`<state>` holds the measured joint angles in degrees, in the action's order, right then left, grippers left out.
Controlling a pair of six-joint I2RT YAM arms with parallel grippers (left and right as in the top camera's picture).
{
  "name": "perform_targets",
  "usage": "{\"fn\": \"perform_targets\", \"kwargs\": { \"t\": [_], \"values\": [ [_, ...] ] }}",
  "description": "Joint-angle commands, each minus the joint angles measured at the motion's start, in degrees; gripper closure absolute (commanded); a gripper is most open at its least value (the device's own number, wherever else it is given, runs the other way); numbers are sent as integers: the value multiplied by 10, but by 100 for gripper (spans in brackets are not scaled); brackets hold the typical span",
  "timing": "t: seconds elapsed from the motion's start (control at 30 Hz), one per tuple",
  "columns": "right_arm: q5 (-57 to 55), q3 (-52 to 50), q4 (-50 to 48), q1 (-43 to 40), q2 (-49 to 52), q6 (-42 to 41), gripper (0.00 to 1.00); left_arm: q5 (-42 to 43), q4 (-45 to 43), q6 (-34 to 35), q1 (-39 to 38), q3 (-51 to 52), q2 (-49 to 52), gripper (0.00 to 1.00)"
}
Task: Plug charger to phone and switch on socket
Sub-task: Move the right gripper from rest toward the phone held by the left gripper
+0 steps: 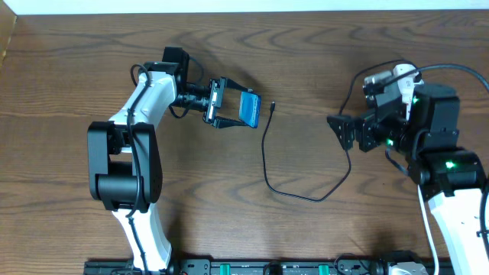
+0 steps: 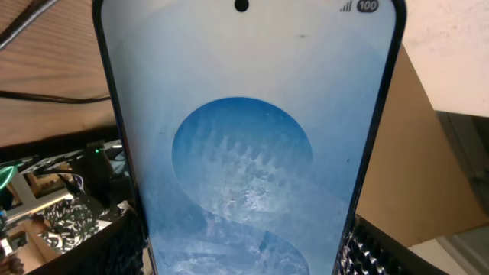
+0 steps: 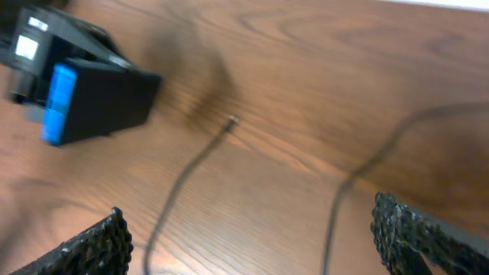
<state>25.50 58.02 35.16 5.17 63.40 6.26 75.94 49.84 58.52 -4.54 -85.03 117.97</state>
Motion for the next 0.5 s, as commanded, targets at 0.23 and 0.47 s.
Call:
{"fn": "perform_targets", "kwargs": {
  "t": [0.23,0.47],
  "values": [
    [79,22,-10,4,16,-77,1,-165,2,25,3,-1,-19,36],
    [81,22,-45,16,91,-213,6,-214,-28,85,1,-1,-19,36]
  ]
}}
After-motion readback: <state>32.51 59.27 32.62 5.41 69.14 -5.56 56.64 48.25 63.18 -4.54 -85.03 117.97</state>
